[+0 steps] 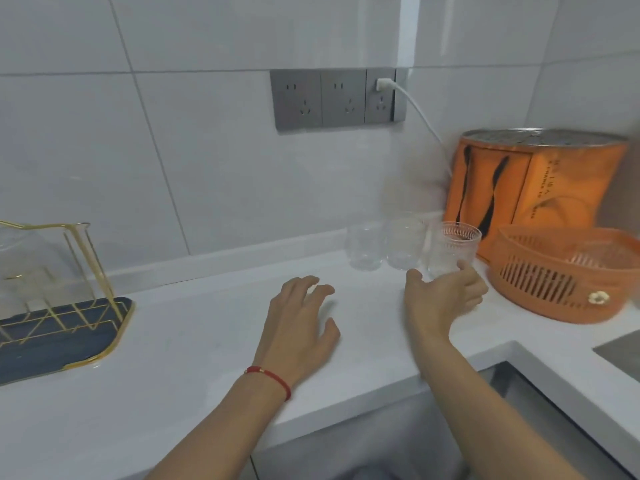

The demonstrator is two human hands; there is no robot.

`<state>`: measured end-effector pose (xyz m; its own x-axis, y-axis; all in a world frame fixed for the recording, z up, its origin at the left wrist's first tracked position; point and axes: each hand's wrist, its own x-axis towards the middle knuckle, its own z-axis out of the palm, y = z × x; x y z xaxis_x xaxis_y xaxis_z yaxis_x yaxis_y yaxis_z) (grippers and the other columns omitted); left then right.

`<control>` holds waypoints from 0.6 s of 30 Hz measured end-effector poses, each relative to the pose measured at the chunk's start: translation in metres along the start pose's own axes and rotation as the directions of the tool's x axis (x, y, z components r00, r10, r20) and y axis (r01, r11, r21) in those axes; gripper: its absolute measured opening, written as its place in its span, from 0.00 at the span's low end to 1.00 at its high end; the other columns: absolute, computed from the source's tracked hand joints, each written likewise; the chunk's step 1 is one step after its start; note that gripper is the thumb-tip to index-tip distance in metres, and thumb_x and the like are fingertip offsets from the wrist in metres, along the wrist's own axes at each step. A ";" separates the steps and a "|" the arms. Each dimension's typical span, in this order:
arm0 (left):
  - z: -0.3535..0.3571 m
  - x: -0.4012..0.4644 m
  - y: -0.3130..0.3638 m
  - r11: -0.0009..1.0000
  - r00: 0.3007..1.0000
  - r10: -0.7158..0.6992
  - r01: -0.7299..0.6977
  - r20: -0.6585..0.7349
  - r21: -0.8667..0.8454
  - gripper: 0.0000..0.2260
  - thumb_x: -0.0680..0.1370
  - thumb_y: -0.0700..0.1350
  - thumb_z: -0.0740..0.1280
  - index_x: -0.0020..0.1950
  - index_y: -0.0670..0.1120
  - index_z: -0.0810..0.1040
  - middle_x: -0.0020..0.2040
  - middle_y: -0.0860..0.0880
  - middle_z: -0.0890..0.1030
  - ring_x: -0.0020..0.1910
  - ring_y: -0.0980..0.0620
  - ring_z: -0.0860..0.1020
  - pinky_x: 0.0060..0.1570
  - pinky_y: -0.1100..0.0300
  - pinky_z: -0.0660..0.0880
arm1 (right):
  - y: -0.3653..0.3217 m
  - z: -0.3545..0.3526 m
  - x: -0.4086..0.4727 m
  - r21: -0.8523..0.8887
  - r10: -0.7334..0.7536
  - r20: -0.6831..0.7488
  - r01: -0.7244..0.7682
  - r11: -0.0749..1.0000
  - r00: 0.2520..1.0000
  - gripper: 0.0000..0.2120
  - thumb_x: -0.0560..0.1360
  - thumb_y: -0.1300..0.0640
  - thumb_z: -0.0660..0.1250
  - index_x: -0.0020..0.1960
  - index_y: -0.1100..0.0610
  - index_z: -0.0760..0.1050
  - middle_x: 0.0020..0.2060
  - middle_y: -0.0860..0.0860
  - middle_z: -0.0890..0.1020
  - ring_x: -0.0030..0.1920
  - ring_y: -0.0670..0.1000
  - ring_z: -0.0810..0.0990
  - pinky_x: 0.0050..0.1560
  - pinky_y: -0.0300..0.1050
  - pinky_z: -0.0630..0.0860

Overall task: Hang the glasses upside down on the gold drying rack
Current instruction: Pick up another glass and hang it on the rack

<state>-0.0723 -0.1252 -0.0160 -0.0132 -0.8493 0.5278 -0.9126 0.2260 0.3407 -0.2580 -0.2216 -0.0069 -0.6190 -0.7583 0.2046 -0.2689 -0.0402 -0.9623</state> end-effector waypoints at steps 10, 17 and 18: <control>0.002 -0.002 0.001 1.000 1.000 0.000 0.000 -0.024 -0.012 0.20 0.74 0.49 0.66 0.66 0.51 0.75 0.68 0.48 0.73 0.70 0.47 0.65 0.64 0.51 0.67 | 0.005 0.015 0.054 -0.181 0.036 -0.055 -0.046 0.982 0.998 0.42 0.72 0.54 0.80 0.76 0.66 0.63 0.72 0.67 0.73 0.72 0.71 0.70 0.72 0.65 0.65; 0.000 -0.003 0.003 0.995 0.998 -0.025 0.019 -0.053 -0.099 0.20 0.74 0.48 0.66 0.66 0.49 0.74 0.64 0.51 0.75 0.68 0.50 0.68 0.66 0.52 0.69 | 0.005 0.001 0.039 -0.041 -0.047 -0.056 0.045 0.998 0.997 0.42 0.65 0.43 0.78 0.70 0.62 0.67 0.66 0.61 0.75 0.67 0.64 0.72 0.70 0.64 0.70; -0.002 -0.004 0.004 0.992 0.998 -0.027 0.019 -0.056 -0.124 0.20 0.74 0.48 0.66 0.66 0.50 0.73 0.63 0.52 0.75 0.68 0.51 0.68 0.66 0.54 0.69 | 0.003 -0.002 0.034 0.011 -0.092 -0.021 0.093 0.996 0.996 0.40 0.65 0.43 0.77 0.69 0.60 0.67 0.64 0.58 0.74 0.66 0.62 0.72 0.68 0.63 0.72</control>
<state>-0.0752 -0.1201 -0.0157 0.0339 -0.8269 0.5613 -0.8551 0.2667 0.4445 -0.2814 -0.2460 -0.0028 -0.6068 -0.7376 0.2963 -0.3167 -0.1176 -0.9412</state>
